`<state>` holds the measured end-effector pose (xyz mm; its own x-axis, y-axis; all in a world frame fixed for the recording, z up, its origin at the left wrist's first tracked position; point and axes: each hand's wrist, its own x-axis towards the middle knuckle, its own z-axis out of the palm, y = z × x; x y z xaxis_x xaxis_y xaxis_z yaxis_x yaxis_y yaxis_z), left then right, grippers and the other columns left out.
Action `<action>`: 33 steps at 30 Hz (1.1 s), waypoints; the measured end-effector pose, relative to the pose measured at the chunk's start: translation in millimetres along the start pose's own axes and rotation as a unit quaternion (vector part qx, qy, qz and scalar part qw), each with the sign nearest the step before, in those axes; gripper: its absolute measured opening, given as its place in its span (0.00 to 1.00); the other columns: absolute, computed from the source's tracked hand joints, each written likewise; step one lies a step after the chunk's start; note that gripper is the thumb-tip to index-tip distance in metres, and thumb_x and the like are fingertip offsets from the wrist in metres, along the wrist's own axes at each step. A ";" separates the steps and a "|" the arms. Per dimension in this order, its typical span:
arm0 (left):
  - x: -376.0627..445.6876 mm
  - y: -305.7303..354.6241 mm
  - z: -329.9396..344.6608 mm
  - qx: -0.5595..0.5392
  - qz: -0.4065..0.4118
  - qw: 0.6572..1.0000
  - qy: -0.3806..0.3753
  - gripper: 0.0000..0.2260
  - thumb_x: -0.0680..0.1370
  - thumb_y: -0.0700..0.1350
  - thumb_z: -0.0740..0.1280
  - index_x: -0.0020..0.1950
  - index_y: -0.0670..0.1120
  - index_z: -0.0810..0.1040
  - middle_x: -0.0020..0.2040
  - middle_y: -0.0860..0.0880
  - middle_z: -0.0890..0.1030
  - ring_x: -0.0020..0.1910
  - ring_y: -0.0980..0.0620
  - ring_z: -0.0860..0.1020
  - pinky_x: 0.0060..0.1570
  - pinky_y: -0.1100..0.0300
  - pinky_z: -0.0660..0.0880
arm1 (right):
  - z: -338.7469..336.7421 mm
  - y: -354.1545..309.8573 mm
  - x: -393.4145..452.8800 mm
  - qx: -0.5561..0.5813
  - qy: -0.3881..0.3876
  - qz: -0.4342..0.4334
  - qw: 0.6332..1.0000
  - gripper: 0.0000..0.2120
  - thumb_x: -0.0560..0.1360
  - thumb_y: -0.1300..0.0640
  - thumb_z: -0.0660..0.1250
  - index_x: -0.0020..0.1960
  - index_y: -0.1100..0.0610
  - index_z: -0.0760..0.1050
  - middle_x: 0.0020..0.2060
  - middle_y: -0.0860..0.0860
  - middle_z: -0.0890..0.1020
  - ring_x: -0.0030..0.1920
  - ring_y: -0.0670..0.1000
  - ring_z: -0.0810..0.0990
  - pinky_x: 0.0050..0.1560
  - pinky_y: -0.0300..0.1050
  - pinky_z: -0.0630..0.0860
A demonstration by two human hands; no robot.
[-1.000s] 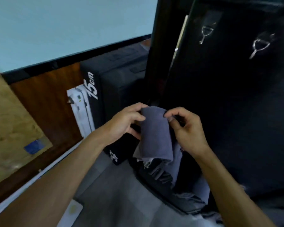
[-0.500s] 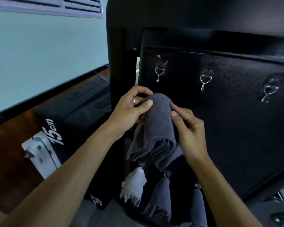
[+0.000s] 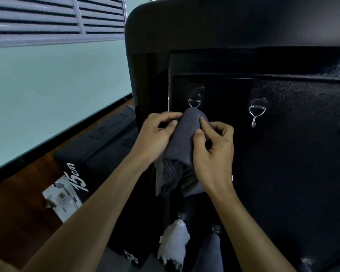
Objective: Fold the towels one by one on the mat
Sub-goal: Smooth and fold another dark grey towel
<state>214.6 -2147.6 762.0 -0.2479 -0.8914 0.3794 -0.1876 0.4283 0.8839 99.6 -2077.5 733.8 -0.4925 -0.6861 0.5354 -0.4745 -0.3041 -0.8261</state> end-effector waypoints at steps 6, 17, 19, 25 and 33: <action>-18.1 -4.4 1.9 -0.131 -0.031 0.989 -0.068 0.14 0.83 0.42 0.57 0.68 0.45 0.74 0.63 0.45 0.75 0.61 0.57 0.76 0.58 0.68 0.72 | -3.4 0.0 -3.5 -0.127 -0.007 -0.040 0.991 0.18 0.81 0.48 0.57 0.68 0.51 0.74 0.59 0.48 0.68 0.54 0.40 0.67 0.53 0.35 0.67; -26.2 3.2 -3.0 -0.239 -0.047 0.962 -0.126 0.23 0.73 0.48 0.63 0.67 0.44 0.75 0.65 0.39 0.73 0.62 0.48 0.77 0.63 0.56 0.71 | -11.8 0.6 -0.5 0.044 -0.150 0.080 0.984 0.29 0.74 0.33 0.56 0.72 0.44 0.65 0.67 0.41 0.71 0.65 0.42 0.72 0.65 0.48 0.73; -25.9 0.0 -3.6 -0.231 -0.050 0.964 -0.119 0.24 0.72 0.47 0.64 0.68 0.44 0.74 0.66 0.43 0.74 0.64 0.50 0.76 0.67 0.53 0.69 | -4.9 -0.5 -10.9 0.061 -0.157 0.083 0.982 0.27 0.78 0.38 0.56 0.74 0.45 0.62 0.69 0.42 0.67 0.65 0.39 0.70 0.65 0.42 0.71; -14.9 -0.2 -19.3 -0.141 -0.041 0.972 -0.185 0.25 0.71 0.47 0.65 0.69 0.46 0.73 0.64 0.45 0.78 0.62 0.49 0.77 0.60 0.56 0.71 | 4.7 -2.2 -19.5 0.080 -0.162 0.097 0.979 0.25 0.79 0.40 0.56 0.75 0.45 0.60 0.68 0.42 0.65 0.60 0.34 0.69 0.48 0.26 0.70; -56.2 -7.3 -32.8 0.060 0.039 0.989 -0.129 0.30 0.73 0.61 0.65 0.72 0.51 0.68 0.65 0.55 0.76 0.63 0.58 0.75 0.63 0.53 0.73 | -16.0 0.2 -33.8 0.030 -0.150 0.084 0.985 0.27 0.79 0.39 0.56 0.75 0.47 0.62 0.69 0.43 0.68 0.66 0.41 0.70 0.65 0.44 0.71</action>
<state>261.0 -2105.5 743.1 -0.4978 -0.7944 0.3480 -0.2662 0.5219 0.8104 104.4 -2043.8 718.3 -0.3188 -0.8912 0.3227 -0.3558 -0.2030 -0.9123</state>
